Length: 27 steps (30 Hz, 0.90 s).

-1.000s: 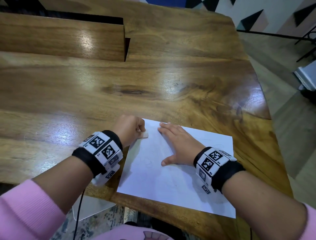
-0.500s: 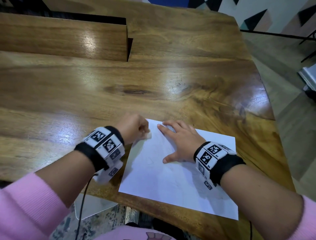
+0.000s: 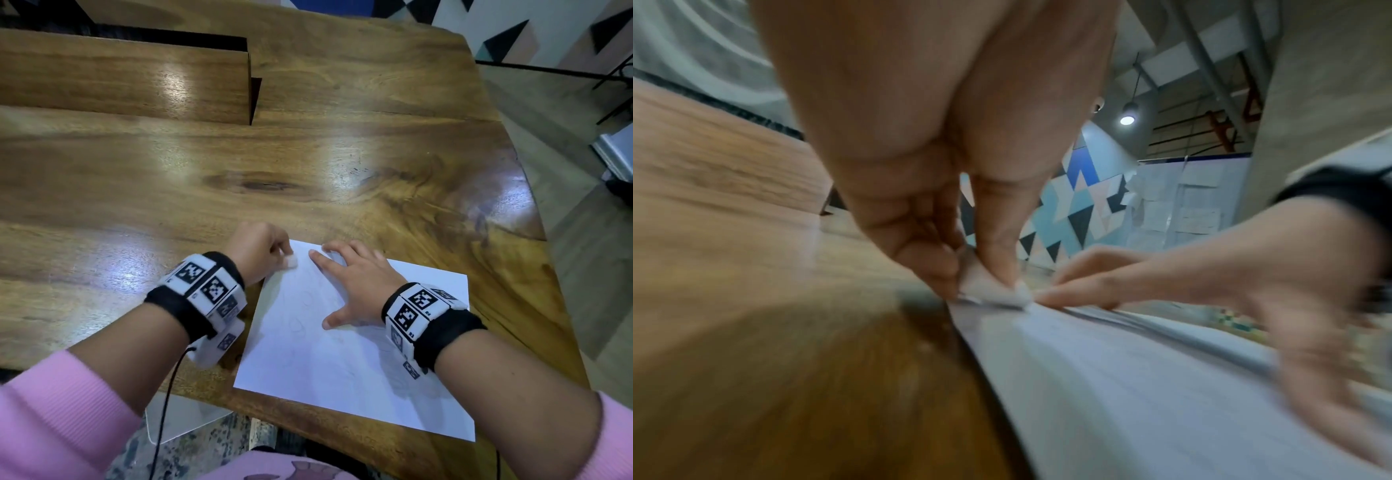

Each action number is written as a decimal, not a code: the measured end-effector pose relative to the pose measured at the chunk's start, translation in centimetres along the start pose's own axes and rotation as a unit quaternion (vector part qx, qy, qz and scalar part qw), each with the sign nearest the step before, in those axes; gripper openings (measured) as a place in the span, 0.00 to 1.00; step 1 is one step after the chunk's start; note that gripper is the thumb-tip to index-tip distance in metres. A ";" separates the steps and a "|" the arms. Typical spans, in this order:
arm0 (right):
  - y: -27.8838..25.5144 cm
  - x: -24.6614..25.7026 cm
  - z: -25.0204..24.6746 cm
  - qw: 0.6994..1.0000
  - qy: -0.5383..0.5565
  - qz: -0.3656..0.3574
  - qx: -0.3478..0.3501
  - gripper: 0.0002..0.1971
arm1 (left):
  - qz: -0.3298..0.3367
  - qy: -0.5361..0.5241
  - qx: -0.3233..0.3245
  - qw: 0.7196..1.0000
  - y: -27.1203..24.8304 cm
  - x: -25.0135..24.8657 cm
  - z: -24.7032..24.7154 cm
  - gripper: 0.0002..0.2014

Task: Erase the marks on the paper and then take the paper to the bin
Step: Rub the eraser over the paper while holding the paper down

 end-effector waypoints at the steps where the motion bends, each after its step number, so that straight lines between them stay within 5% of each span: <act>1: 0.0 0.0 0.0 1.000 0.001 0.001 -0.001 0.55 | -0.008 -0.005 -0.027 1.000 0.6 -0.1 -0.4 0.07; 4: 0.0 0.0 -0.1 1.000 0.008 0.004 -0.001 0.55 | -0.011 0.010 -0.037 0.999 1.0 -0.4 -0.6 0.06; 9: 0.0 0.1 0.0 1.000 0.015 0.007 -0.008 0.54 | 0.006 0.024 0.073 0.997 -0.5 0.4 0.6 0.05; 14: 0.0 0.0 0.1 1.000 0.008 0.008 -0.008 0.55 | -0.019 0.000 -0.047 0.999 0.7 -0.5 -0.2 0.04; 19: 0.0 0.0 0.1 1.000 0.012 0.011 -0.006 0.55 | 0.006 0.027 0.049 0.998 -1.4 0.0 1.2 0.04; 24: 0.0 0.1 0.3 1.000 0.014 0.015 -0.006 0.55 | -0.027 0.006 -0.042 0.999 0.0 -0.1 -0.1 0.06; 27: -0.1 0.2 0.5 1.000 0.013 0.016 -0.009 0.56 | -0.022 0.006 -0.024 0.999 0.0 0.2 0.0 0.05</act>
Point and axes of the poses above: each hand's wrist, its own y-axis towards the middle knuckle, its own z-axis out of the palm, x = y × z, the point moved 6 cm from there along y, towards the middle knuckle, and after that the axes turned 6 degrees about y, right-handed, at the moved point
